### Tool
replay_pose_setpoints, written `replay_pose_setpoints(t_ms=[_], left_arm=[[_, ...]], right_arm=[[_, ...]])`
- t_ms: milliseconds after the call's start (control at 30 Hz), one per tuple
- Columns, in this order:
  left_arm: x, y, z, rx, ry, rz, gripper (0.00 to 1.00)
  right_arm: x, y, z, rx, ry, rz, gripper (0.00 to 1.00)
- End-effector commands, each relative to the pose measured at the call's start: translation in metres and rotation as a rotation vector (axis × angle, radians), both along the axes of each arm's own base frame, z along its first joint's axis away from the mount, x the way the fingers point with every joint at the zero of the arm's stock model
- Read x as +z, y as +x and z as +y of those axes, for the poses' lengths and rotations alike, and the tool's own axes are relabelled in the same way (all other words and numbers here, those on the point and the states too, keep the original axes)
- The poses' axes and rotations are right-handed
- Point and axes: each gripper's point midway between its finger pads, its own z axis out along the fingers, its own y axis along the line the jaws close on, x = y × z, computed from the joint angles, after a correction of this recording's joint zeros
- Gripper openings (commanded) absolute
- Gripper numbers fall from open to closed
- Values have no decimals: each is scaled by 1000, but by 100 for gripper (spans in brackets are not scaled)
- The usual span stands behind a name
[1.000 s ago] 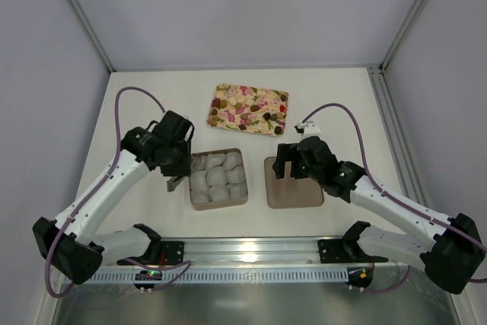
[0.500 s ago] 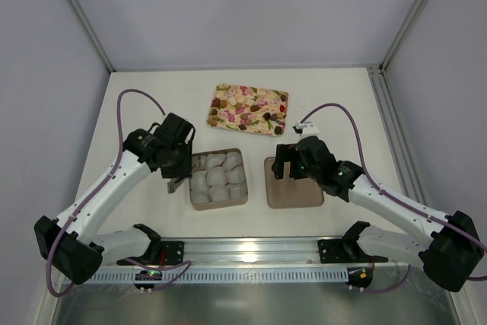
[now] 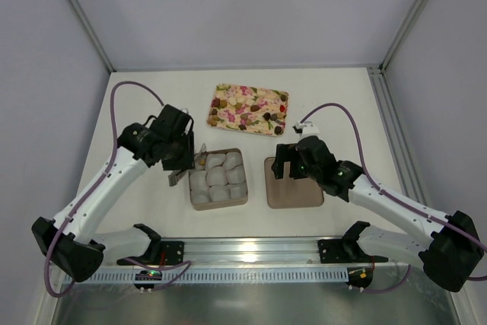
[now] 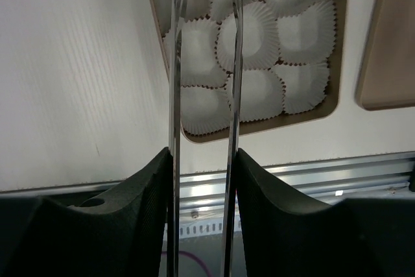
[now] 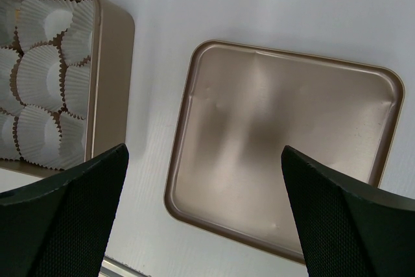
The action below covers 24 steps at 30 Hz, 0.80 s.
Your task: Pack the chocolate
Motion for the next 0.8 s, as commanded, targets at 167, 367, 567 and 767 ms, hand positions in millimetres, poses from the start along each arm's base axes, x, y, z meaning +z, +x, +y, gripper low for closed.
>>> replay_pose_setpoints(t_ms=[167,367,567,767], left_arm=[[60,35,-25,-62,-67,-126,45],[48,84,-34,-61,45,-141,47],[27,133,-51,-77,105,-136,47],[3,164,-56,-58,140,-111,47]], right_arm=[[27,13,8,-7,47,-64,100],[32,11,7,-2,47,-67,100],[35,7,1,-5,43,-74,100],[38,3,-7,-17,33,-85,100]])
